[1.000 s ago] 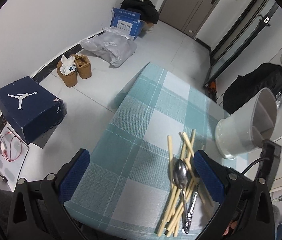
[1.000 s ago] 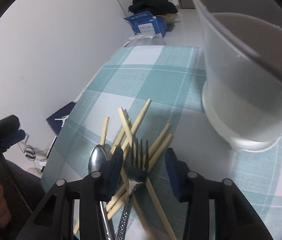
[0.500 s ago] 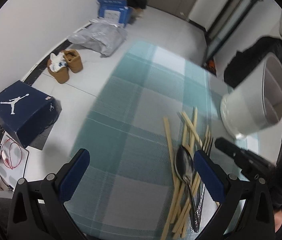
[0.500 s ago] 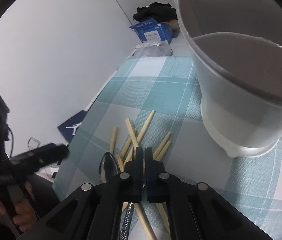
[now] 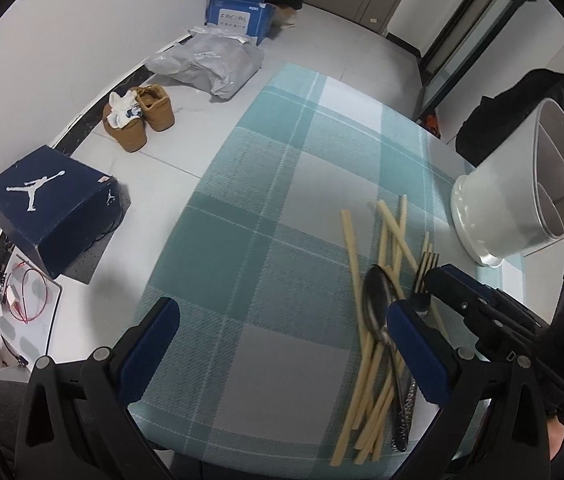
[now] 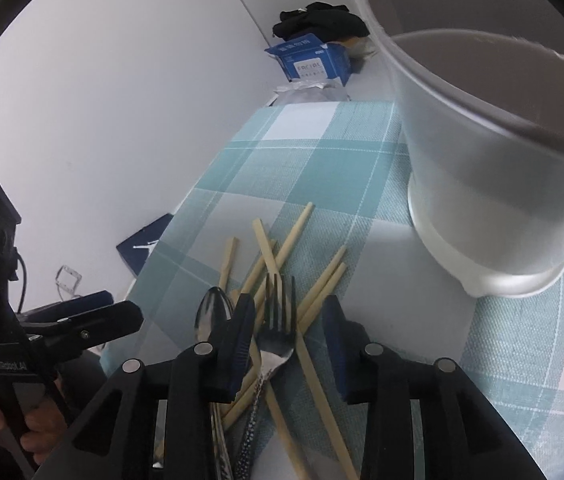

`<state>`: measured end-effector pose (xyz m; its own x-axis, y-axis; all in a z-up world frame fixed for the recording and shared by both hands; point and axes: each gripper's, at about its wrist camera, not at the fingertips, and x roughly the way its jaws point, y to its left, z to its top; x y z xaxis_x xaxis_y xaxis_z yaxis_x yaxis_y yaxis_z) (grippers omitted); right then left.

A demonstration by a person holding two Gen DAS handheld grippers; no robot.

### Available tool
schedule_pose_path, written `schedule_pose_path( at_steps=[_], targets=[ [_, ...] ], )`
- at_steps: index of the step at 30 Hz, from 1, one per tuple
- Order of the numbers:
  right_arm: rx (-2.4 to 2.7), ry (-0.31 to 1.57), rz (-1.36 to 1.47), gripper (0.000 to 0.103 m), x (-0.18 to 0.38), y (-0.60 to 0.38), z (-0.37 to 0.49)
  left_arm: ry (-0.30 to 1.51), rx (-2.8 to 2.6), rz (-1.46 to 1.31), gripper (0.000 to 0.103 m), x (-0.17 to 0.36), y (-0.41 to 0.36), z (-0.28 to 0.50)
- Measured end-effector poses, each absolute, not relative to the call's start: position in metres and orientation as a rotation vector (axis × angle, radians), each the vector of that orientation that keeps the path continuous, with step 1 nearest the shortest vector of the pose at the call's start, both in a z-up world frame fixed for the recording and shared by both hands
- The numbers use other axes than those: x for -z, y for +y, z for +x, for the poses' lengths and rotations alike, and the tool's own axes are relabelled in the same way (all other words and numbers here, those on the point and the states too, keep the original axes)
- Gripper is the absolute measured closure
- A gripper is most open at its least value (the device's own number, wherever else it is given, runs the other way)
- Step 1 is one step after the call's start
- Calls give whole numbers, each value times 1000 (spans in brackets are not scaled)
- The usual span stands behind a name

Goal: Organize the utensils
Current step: 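Lower the right gripper onto the silver fork and close on it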

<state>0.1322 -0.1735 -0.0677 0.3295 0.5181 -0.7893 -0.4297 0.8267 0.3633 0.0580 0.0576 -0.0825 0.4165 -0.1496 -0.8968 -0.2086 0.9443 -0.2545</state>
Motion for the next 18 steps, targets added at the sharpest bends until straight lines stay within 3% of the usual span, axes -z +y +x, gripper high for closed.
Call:
schedule_pose_path(
  at_steps=[5,7,14,16,18],
  targets=[
    [-604,1070,51,70,74,-156,134,1149,-53,-374,1,85,65,58],
    [-591,1076,24,84,79,-146,134,1148,-55,-380,1,85,68,57],
    [-577,1066,29,88,78,-146,135,1146,-53,-386,1,86,70,56],
    [-574,1062,54,99,76,-151,136,1147,-50,-385,1,87,70,56],
    [-565,1060,76,102,73,-159,138,1151,-45,-379,1,87,68,57]
  ],
)
